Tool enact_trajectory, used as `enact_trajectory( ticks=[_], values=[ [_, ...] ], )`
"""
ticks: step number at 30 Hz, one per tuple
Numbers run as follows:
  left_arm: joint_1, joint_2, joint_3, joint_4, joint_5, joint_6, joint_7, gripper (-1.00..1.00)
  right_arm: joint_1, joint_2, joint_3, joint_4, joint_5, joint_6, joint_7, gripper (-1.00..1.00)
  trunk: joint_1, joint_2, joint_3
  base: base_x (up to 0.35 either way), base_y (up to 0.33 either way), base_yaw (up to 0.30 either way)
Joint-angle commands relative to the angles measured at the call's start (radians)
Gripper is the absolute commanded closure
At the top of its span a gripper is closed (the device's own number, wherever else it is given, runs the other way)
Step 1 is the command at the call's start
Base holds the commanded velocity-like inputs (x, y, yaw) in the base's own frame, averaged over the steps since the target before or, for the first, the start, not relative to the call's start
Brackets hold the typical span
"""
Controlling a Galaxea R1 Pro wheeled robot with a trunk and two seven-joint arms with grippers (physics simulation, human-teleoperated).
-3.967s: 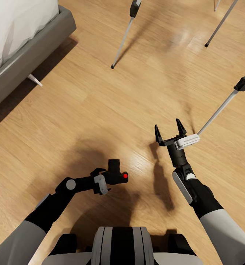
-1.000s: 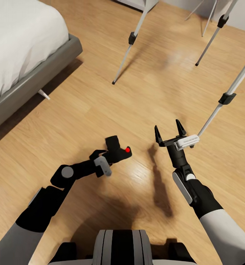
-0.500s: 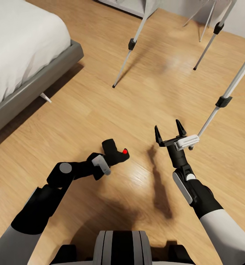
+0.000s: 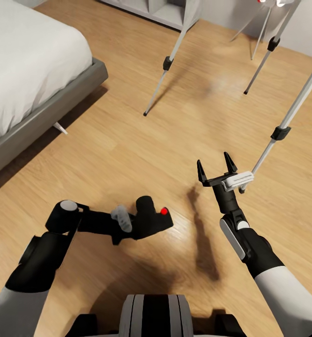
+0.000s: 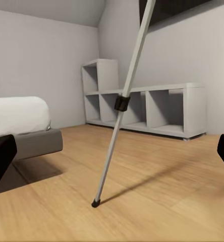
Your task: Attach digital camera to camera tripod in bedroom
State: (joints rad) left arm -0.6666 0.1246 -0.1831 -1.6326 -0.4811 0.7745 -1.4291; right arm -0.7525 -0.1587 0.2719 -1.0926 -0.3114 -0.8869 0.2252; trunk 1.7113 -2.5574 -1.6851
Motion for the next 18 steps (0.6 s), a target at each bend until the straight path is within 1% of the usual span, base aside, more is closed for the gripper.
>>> enact_trajectory(
  ticks=[1,2,3,5,6,7,10,12,13,14,16,17,18],
  values=[
    [-0.001,-0.002,0.022,-0.001,-0.008,0.011,-0.044,1.0,-0.001,-0.001,0.003,0.001,-0.011,-0.002,0.006,-1.0,0.0,0.0,0.001,0.0,0.0,0.0],
    [-0.001,-0.005,0.044,-0.001,-0.008,0.011,-0.073,1.0,-0.001,-0.001,0.003,0.001,-0.011,-0.002,0.006,-1.0,0.0,0.0,0.003,0.0,0.0,0.0],
    [-0.001,-0.009,0.09,-0.001,-0.008,0.012,-0.116,1.0,-0.001,-0.001,0.003,0.001,-0.011,-0.002,0.006,-1.0,0.0,0.0,0.004,0.0,0.0,0.0],
    [-0.001,-0.015,0.132,-0.001,-0.008,0.012,-0.142,1.0,-0.001,-0.001,0.003,0.001,-0.011,-0.002,0.006,-1.0,0.0,0.0,0.008,0.0,0.0,0.0],
    [-0.001,-0.019,0.151,-0.001,-0.008,0.013,-0.142,1.0,-0.001,-0.001,0.003,0.001,-0.011,-0.002,0.006,-1.0,0.0,0.0,0.009,0.0,0.0,0.0],
    [-0.001,-0.028,0.183,-0.001,-0.008,0.017,-0.142,1.0,-0.001,-0.001,0.003,0.0,-0.011,-0.003,0.006,-1.0,0.0,0.0,0.011,0.0,0.0,0.0],
    [-0.001,-0.042,0.224,-0.001,-0.008,0.035,-0.142,1.0,-0.001,-0.001,0.003,0.0,-0.011,-0.002,0.006,-1.0,0.0,0.0,0.016,0.0,0.0,0.0],
    [-0.001,-0.053,0.277,-0.001,-0.008,0.072,-0.142,1.0,-0.001,-0.001,0.003,0.0,-0.011,-0.002,0.006,-1.0,0.0,0.0,0.019,0.0,0.0,0.0],
    [-0.001,-0.058,0.327,-0.001,-0.008,0.102,-0.142,1.0,-0.001,-0.001,0.003,0.001,-0.011,-0.003,0.006,-1.0,0.0,0.0,0.02,0.0,0.0,0.0],
    [-0.001,-0.059,0.343,-0.001,-0.008,0.108,-0.142,1.0,-0.001,-0.001,0.003,0.001,-0.011,-0.003,0.006,-1.0,0.0,0.0,0.022,0.0,0.0,0.0],
    [-0.001,-0.066,0.361,-0.001,-0.008,0.114,-0.142,1.0,-0.001,-0.001,0.003,0.001,-0.011,-0.003,0.006,-1.0,0.0,0.0,0.025,0.0,0.0,0.0],
    [-0.001,-0.07,0.364,-0.001,-0.008,0.115,-0.142,1.0,-0.001,-0.001,0.003,0.0,-0.011,-0.003,0.006,-1.0,0.0,0.0,0.027,0.0,0.0,0.0],
    [-0.001,-0.079,0.37,-0.001,-0.008,0.117,-0.142,1.0,-0.001,-0.001,0.003,0.0,-0.011,-0.003,0.006,-1.0,0.0,0.0,0.029,0.0,0.0,0.0]
  ],
)
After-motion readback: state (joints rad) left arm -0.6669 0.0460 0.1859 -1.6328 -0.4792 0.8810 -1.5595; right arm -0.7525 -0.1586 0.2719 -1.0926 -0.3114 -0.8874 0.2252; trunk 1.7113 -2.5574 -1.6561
